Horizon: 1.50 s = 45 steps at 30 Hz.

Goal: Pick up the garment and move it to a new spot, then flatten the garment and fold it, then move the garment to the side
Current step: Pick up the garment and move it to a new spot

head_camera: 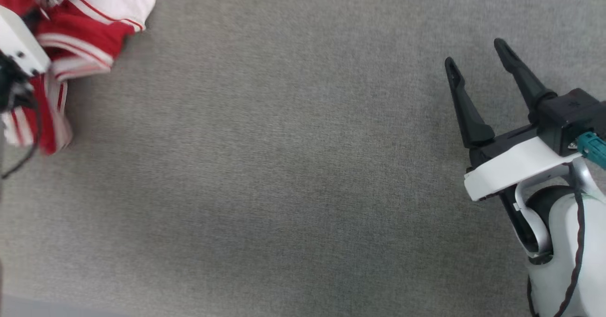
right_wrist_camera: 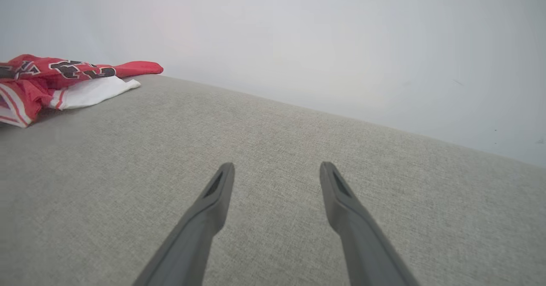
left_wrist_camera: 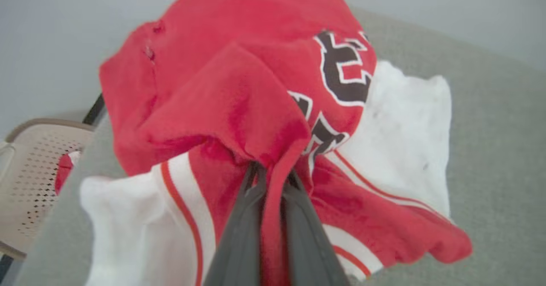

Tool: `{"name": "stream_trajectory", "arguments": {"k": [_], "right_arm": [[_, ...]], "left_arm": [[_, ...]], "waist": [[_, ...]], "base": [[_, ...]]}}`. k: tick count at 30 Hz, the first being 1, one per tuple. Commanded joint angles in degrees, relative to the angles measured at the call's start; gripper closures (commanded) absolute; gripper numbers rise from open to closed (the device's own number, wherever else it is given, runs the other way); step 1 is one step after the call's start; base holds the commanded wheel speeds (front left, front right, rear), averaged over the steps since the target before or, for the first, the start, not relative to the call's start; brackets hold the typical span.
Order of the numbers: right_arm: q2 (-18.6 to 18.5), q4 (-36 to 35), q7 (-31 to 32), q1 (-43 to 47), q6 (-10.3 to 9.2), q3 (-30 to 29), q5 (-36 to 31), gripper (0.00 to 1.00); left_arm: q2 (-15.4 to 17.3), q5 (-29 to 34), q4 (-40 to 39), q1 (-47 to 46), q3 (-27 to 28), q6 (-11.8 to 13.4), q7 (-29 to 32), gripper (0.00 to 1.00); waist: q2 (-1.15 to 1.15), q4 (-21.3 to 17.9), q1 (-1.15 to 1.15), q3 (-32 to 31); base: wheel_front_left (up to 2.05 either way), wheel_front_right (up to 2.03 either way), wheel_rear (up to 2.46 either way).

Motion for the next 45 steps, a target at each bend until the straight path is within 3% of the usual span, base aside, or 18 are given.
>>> {"name": "stream_trajectory", "arguments": {"k": [1,8,18,25,34,45], "right_arm": [[0.3,0.2,-0.5,0.3,0.00,-0.1,0.4,0.00],[1.7,3.0,-2.8,2.2,0.00,-1.1,1.1,0.00],[4.1,6.3,-6.3,5.3,0.00,-2.9,2.5,0.00],[5.1,7.4,-7.7,7.1,0.00,-4.1,3.0,0.00],[6.0,7.9,-9.3,8.4,0.00,-6.0,3.6,0.00],[7.1,7.8,-10.9,9.6,0.00,-8.8,3.7,0.00]], "left_arm": [[0.4,0.8,-0.5,-0.9,-0.2,-0.1,-0.7,1.00],[3.1,2.6,-6.1,-1.8,-3.9,-0.2,-6.1,1.00],[8.1,4.3,-16.1,-2.7,-8.3,-0.2,-8.9,1.00],[10.7,4.2,-24.8,-0.4,-9.5,0.0,-6.6,1.00],[14.2,2.7,-39.4,4.3,-9.8,2.6,-1.1,1.00],[18.2,0.7,-61.7,10.6,-10.4,8.0,7.4,1.00]], "waist": [[0.00,0.6,0.00,-1.4],[0.00,1.9,0.00,-7.6],[0.00,3.2,0.00,-16.2],[0.00,3.1,0.00,-19.6],[0.00,0.4,0.00,-22.2],[0.00,-7.2,0.00,-22.3]], "base": [[0.00,0.00,0.00],[0.00,0.00,0.00],[0.00,0.00,0.00],[0.00,0.00,0.00],[0.00,0.00,0.00],[0.00,0.00,0.00]]}}
